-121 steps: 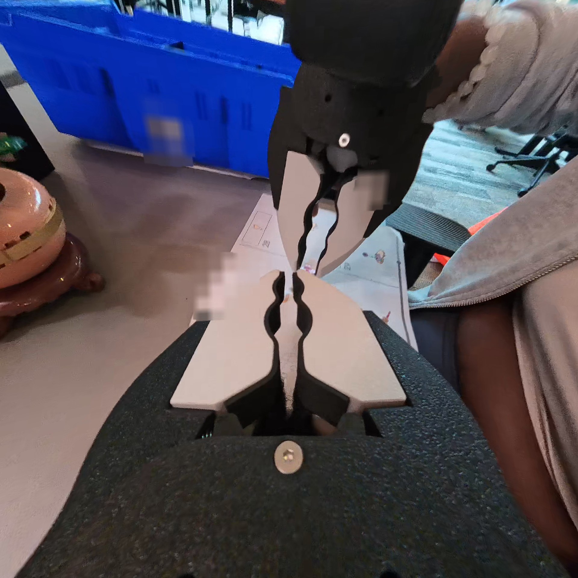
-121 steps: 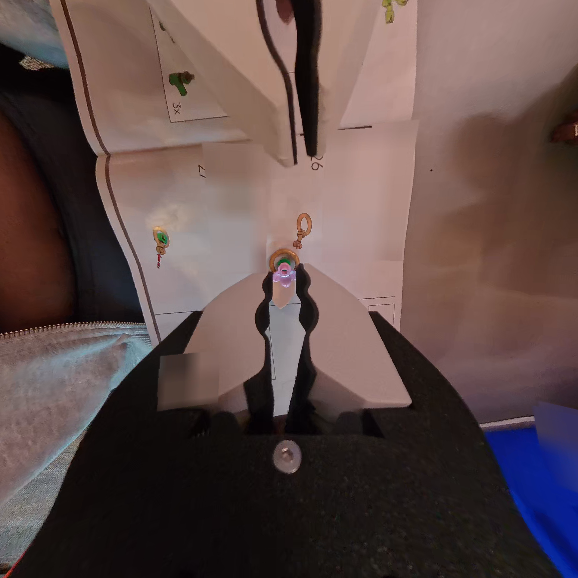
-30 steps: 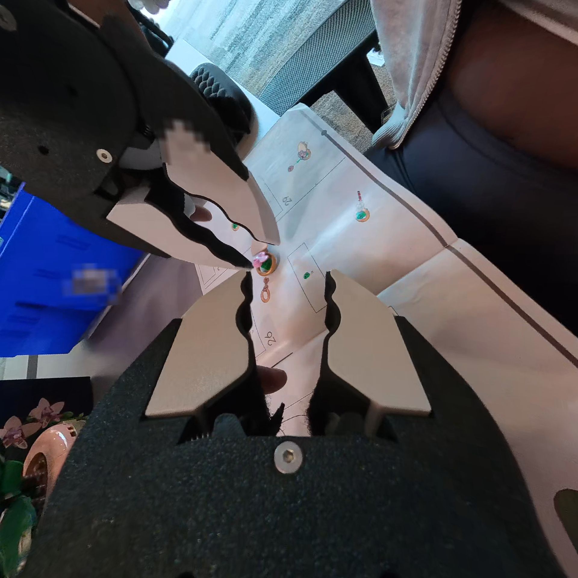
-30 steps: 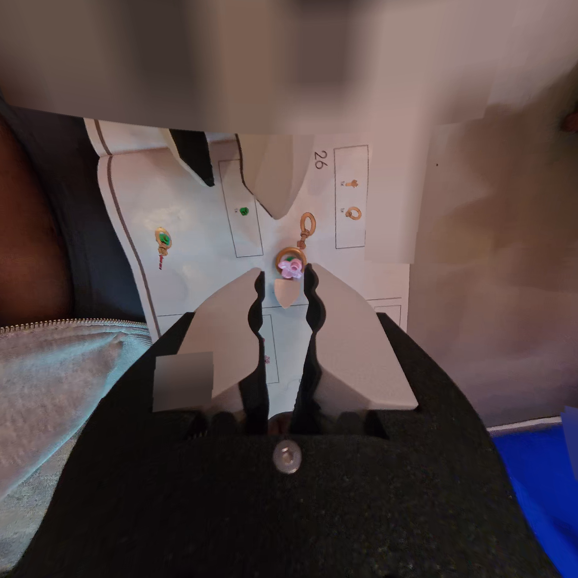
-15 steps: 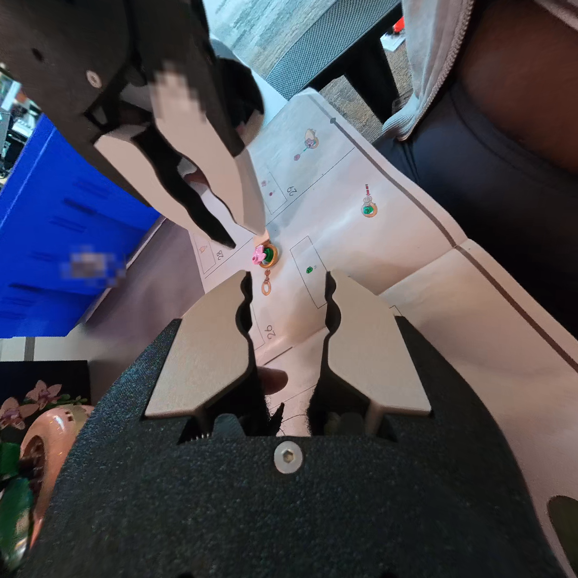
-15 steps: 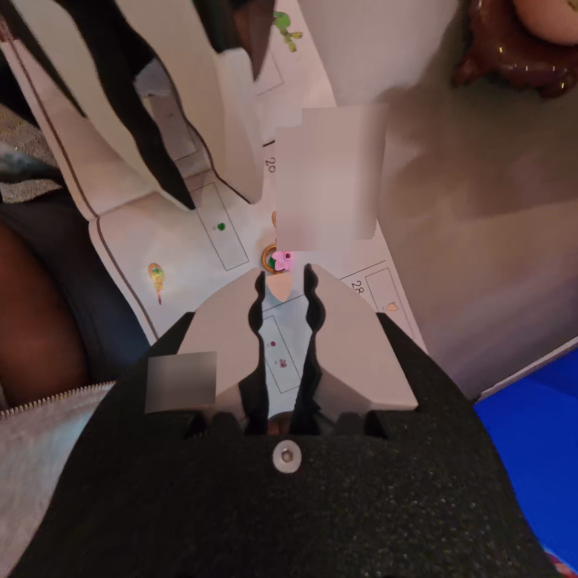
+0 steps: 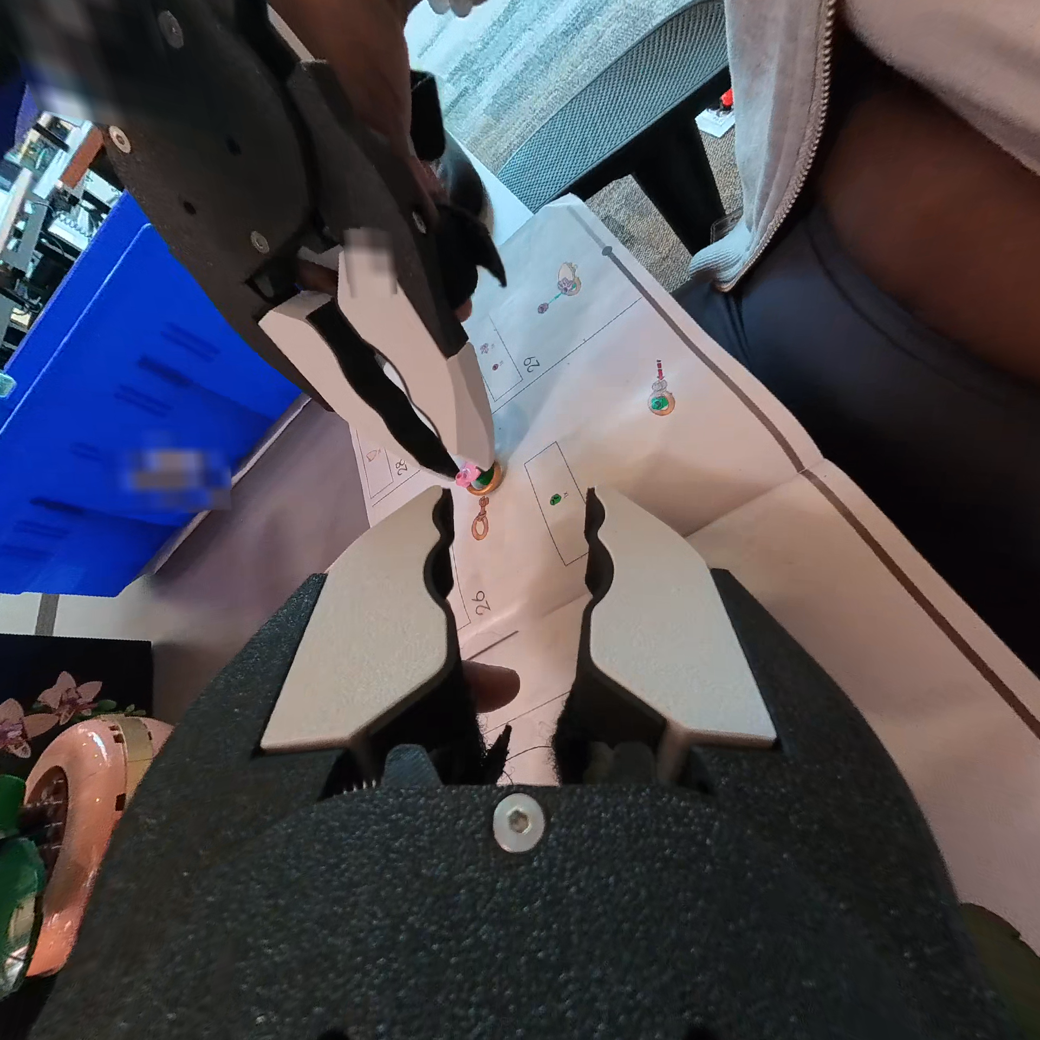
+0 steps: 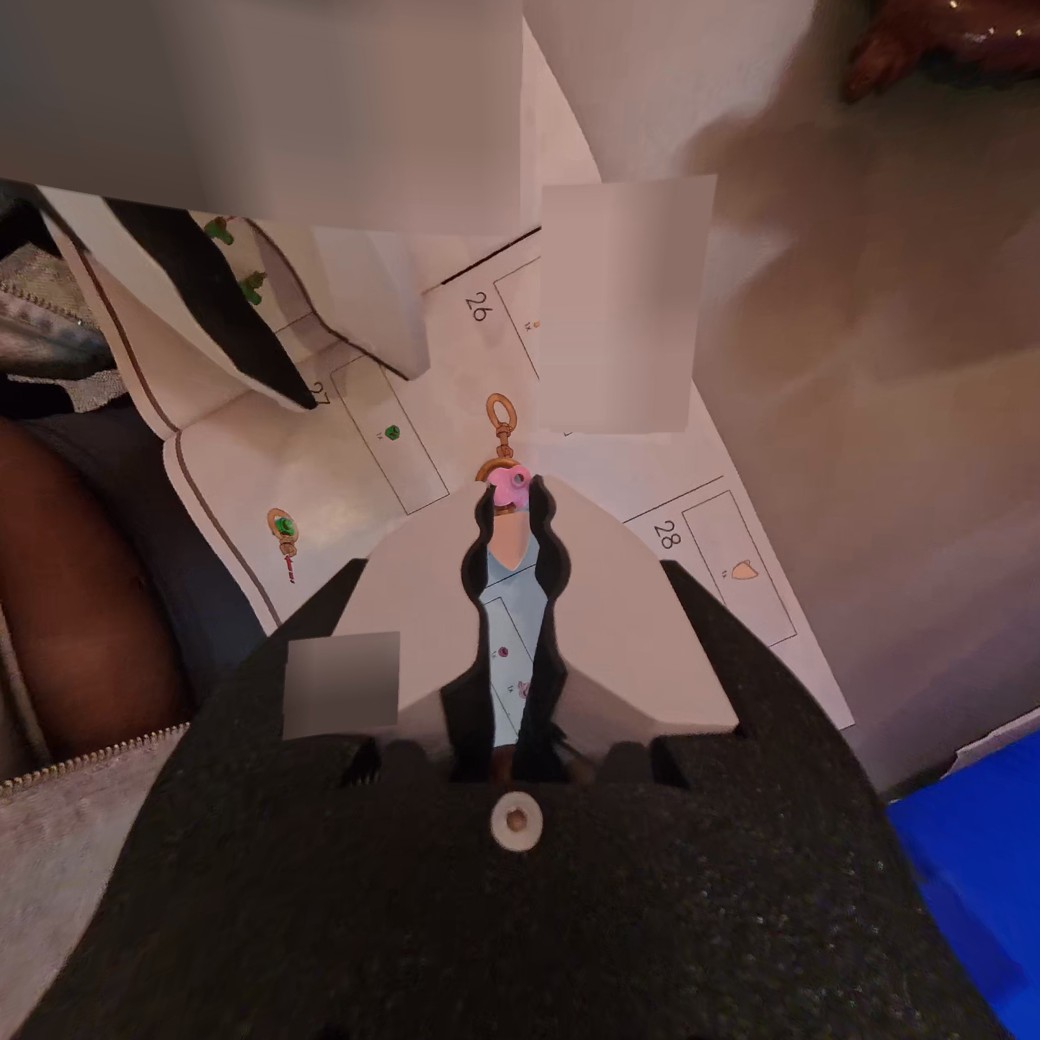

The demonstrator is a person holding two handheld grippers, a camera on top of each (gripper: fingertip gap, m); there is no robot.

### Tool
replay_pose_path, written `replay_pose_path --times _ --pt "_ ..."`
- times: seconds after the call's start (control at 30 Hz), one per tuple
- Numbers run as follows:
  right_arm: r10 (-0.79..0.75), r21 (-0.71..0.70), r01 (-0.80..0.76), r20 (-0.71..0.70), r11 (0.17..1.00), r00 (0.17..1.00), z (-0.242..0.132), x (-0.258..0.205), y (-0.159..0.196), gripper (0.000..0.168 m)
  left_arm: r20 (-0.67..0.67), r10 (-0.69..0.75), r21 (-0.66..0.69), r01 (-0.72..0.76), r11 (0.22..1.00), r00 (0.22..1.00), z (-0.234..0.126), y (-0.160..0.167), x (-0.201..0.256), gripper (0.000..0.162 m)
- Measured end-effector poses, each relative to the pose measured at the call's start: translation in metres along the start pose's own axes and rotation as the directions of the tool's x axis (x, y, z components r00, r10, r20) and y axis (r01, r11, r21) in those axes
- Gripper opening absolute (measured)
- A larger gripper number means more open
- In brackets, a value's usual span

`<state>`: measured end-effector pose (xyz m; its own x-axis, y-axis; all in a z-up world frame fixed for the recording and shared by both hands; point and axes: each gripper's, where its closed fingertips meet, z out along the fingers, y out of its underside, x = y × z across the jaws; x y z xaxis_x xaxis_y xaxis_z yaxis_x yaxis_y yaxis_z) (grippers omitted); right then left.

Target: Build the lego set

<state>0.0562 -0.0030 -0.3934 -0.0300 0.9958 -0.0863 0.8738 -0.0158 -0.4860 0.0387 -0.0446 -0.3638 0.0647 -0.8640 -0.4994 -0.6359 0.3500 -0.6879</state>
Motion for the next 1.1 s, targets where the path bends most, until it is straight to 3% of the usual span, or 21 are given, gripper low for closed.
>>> replay_pose_path --times 0.03,0.2,0.43,0.67,1.1 --pt "-0.027 -0.001 0.027 0.005 1.0 1.0 0.0 0.0 0.0 0.012 0.0 -0.003 0.001 0.003 1.0 1.0 0.0 0.0 0.0 0.045" --pt "-0.211 -0.021 0.213 0.059 0.977 0.976 -0.005 -0.004 0.0 0.012 -0.007 -0.022 0.008 0.022 1.0 1.0 0.0 0.003 0.001 0.045" --pt "-0.503 -0.125 0.518 0.136 0.846 0.854 -0.01 -0.006 0.003 0.012 -0.026 -0.06 0.031 0.061 0.998 0.998 0.001 0.003 0.001 0.043" --pt "-0.541 -0.146 0.572 0.202 0.808 0.816 -0.005 -0.007 0.004 0.012 -0.057 -0.124 0.08 0.128 0.988 0.991 0.003 -0.003 0.0 0.037" --pt "-0.621 -0.168 0.667 0.258 0.726 0.74 -0.007 -0.005 0.0 0.012 -0.12 -0.069 0.023 0.072 0.997 0.99 0.011 -0.003 -0.002 0.037"
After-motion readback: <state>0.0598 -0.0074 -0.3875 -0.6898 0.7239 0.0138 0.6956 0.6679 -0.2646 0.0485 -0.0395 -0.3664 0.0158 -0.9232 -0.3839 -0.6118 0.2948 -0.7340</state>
